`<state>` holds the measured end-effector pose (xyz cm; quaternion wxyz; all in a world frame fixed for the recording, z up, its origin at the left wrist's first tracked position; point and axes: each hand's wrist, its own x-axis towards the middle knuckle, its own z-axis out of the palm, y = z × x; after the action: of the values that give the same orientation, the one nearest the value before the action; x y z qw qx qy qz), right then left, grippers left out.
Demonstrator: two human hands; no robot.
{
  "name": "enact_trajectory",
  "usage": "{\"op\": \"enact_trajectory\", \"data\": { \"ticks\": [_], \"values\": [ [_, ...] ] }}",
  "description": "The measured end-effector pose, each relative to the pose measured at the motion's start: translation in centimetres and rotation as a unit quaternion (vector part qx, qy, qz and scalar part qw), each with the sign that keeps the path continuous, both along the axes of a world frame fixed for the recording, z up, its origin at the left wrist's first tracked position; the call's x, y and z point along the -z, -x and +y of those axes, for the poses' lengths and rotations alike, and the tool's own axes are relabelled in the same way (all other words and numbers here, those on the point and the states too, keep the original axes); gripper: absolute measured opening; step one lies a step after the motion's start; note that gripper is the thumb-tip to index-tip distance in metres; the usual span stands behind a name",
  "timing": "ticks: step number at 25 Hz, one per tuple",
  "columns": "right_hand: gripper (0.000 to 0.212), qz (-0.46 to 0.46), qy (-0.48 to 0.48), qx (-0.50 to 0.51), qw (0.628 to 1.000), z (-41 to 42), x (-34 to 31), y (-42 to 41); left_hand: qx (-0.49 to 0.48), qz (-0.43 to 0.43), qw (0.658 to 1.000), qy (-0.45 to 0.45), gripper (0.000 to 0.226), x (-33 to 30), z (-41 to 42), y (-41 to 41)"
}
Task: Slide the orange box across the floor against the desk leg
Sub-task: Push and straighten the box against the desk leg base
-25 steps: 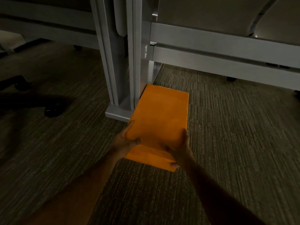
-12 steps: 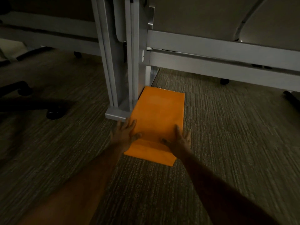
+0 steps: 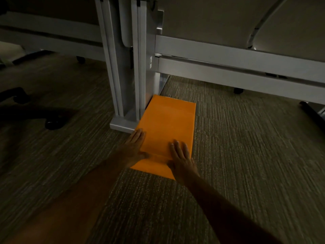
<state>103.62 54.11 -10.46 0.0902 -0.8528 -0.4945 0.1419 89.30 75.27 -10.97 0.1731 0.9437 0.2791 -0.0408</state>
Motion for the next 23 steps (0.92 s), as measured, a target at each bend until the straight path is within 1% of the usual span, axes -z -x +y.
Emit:
{"op": "enact_trajectory", "data": {
  "ticks": [6,12,15,17,19,21,23],
  "values": [
    [0.082,-0.024,-0.005,0.002,1.0,0.3,1.2,-0.4,0.007,-0.028,0.999,0.02,0.111,1.4,1.2,-0.2],
    [0.082,-0.023,-0.016,0.003,1.0,1.2,1.6,-0.9,0.011,-0.045,0.999,-0.007,0.108,1.5,1.9,-1.0],
    [0.082,-0.02,-0.021,0.005,1.0,1.3,2.0,-1.1,0.033,-0.03,0.998,-0.049,0.093,1.1,1.7,-0.9],
    [0.082,-0.014,-0.023,0.011,1.0,1.3,2.2,-1.2,0.046,-0.015,0.993,-0.112,0.082,0.9,1.1,-0.6],
    [0.082,-0.014,-0.023,0.011,1.0,1.4,2.3,-1.1,0.071,-0.026,0.984,-0.16,0.073,1.1,-0.3,-0.4],
    [0.083,-0.018,-0.02,0.014,1.0,1.4,2.3,-1.1,0.087,-0.048,0.983,-0.154,0.07,1.5,-2.1,-0.6],
    [0.083,-0.018,-0.024,0.015,0.999,1.3,2.5,-1.1,0.063,-0.049,0.986,-0.146,0.07,1.5,-3.2,-0.8]
  ]
}}
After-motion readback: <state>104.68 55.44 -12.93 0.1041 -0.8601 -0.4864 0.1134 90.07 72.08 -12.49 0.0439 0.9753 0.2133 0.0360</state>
